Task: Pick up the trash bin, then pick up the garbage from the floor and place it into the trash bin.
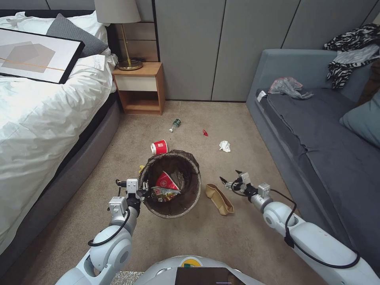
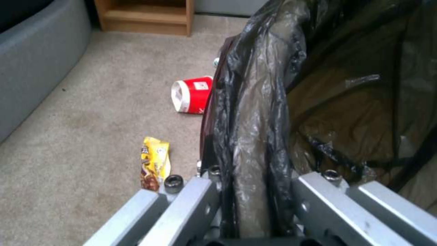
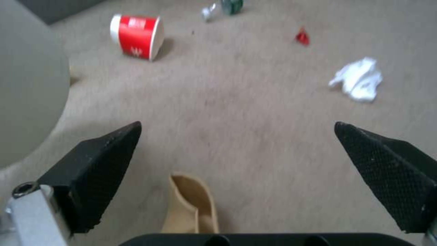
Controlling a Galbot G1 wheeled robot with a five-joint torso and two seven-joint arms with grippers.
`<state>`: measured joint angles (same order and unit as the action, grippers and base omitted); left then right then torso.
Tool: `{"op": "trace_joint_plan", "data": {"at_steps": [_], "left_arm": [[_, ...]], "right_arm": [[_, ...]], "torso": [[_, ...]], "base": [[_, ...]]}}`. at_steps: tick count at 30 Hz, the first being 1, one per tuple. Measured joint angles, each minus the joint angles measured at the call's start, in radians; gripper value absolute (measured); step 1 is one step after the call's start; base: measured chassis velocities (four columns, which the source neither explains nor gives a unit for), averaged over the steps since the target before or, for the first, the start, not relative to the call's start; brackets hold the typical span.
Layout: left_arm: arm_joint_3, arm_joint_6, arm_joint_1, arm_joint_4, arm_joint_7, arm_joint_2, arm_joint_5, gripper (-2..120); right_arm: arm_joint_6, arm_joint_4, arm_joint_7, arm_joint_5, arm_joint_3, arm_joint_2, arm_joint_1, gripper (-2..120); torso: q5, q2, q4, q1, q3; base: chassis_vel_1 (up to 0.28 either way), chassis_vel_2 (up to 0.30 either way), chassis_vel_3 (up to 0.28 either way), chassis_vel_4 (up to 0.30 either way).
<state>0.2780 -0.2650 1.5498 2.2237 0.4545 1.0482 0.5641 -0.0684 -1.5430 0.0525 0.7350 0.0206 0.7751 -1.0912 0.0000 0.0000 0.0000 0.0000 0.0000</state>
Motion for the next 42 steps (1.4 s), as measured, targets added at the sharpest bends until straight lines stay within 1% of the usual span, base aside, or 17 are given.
{"op": "trace_joint_plan", "data": {"at_steps": [10,24,29,34,37,39,42], "left_arm": [[-0.002,0.0,-0.005,-0.006,0.001,0.0,0.002,2],[-0.004,0.0,-0.005,-0.005,0.001,-0.004,0.004,2],[-0.004,0.0,0.0,0.0,0.001,-0.004,0.004,2],[-0.002,0.0,0.007,0.006,0.001,0.002,-0.002,2],[-0.002,0.001,0.007,0.006,0.001,0.004,-0.002,2],[-0.006,0.001,0.003,0.006,0.001,0.007,-0.004,2],[-0.006,0.001,0.002,0.004,0.001,0.007,-0.004,2]], "right_arm": [[0.008,0.088,0.015,-0.034,0.057,0.049,0.032,100],[0.006,0.16,0.033,-0.067,0.072,0.09,0.03,100],[0.003,0.199,0.036,-0.086,0.074,0.121,0.032,100],[-0.004,0.28,0.045,-0.106,0.078,0.159,0.052,100],[-0.005,0.297,0.046,-0.109,0.078,0.167,0.057,100],[-0.005,0.359,0.054,-0.127,0.079,0.197,0.073,100],[-0.005,0.385,0.058,-0.136,0.082,0.21,0.081,100]], "torso": [[-0.0001,0.0,0.0,0.0,0.0],[-0.0001,0.0,-0.0001,0.0,0.0],[0.0,0.0,-0.0001,0.0,0.0],[-0.0001,0.0,0.0,0.0,0.0],[-0.0001,0.0,0.0,0.0,0.0],[-0.0001,0.0,0.0,0.0,0.0],[-0.0001,0.0,-0.0001,0.0,0.0]], "base": [[0.0,0.0,0.0,0.0],[0.0,0.0,0.0,0.0],[0.0,0.0,0.0,0.0],[0.0,0.0,0.0,0.0],[0.0,0.0,0.0,0.0],[0.0,0.0,0.0,0.0],[0.0,0.0,0.0,0.0]]}}
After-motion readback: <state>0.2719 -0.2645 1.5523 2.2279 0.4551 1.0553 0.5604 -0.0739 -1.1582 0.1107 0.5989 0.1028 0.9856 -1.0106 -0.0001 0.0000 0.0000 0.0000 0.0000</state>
